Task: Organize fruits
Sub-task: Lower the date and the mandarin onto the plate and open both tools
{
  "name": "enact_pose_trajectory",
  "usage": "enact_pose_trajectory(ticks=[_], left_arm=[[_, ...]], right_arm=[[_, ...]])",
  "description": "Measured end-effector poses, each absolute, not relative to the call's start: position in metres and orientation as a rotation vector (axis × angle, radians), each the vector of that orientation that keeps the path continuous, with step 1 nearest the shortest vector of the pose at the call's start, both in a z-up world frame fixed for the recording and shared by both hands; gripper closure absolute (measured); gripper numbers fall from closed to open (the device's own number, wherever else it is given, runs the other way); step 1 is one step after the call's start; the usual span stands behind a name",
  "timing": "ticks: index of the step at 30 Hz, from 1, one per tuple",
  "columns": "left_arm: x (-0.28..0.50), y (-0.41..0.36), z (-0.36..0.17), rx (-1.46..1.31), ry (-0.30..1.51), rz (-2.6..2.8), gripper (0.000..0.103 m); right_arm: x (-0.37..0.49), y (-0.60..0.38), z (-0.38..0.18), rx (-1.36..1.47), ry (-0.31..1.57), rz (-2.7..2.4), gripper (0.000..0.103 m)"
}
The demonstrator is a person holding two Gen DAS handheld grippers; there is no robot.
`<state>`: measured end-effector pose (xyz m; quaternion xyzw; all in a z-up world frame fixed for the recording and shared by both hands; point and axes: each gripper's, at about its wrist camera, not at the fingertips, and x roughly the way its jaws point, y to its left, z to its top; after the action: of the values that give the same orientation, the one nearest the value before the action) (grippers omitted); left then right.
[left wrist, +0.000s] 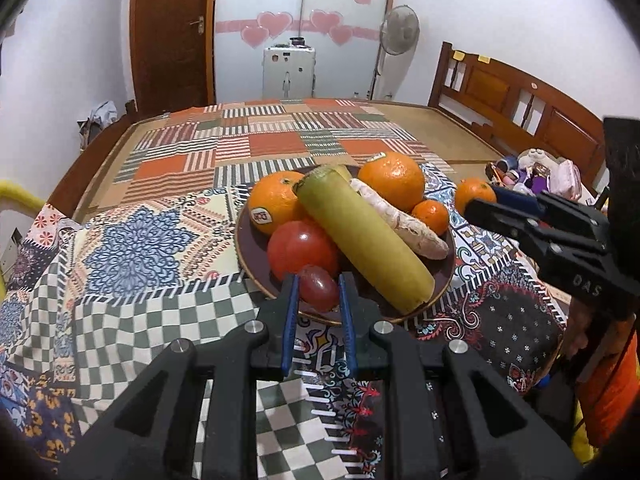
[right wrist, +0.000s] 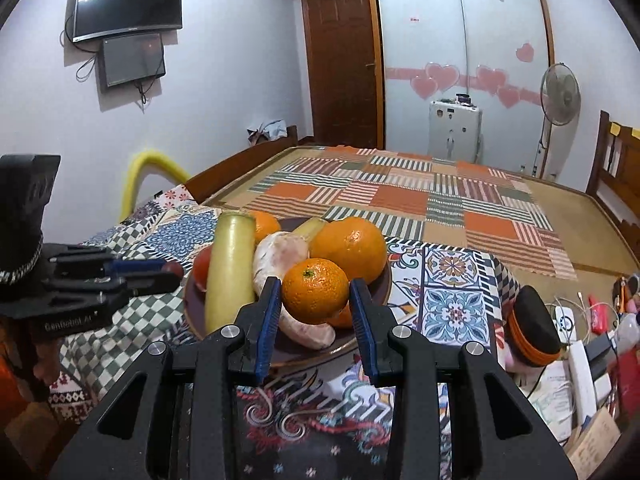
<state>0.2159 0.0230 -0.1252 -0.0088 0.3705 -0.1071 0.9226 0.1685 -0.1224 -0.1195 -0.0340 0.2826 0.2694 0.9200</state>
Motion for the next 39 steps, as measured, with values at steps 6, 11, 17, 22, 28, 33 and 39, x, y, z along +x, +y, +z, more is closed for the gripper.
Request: enact_pose_trajectory(ticks=[6, 11, 17, 22, 28, 33, 39], left_arm=[[0.222, 0.016, -0.132, -0.005, 0.767, -0.23, 0.084], [0.223, 0.014, -0.135, 0.007, 0.766, -0.225, 0.084], [0.223, 0.011, -0.137, 0.022, 0.769, -0.221, 0.083], [0.226, 0.009, -0.142, 0.031, 0.782, -0.221, 0.08], [0.227, 0.008, -0.144, 0.025, 0.783, -0.224, 0.079], [0.225, 0.012, -0.144, 0.021, 0.776, -0.222, 0.071], [0.214, 0.016, -0.137, 0.018, 0.756, -0.197, 0.069]], right_arm=[[0.177, -0.116, -0.127, -0.072, 0.606, 0.558, 0.071], [0.179, -0.115, -0.131, -0.078, 0.622, 0.553, 0.071], [0.181, -0.116, -0.131, -0.071, 0.622, 0.56, 0.071], [0.182, -0.116, -0.13, -0.07, 0.626, 0.563, 0.071], [0.179, -0.118, -0.127, -0.07, 0.603, 0.556, 0.063], [0.175, -0.12, -0.121, -0.062, 0.587, 0.558, 0.062], [0.162, -0.125, -0.107, -0.055, 0.555, 0.549, 0.062]])
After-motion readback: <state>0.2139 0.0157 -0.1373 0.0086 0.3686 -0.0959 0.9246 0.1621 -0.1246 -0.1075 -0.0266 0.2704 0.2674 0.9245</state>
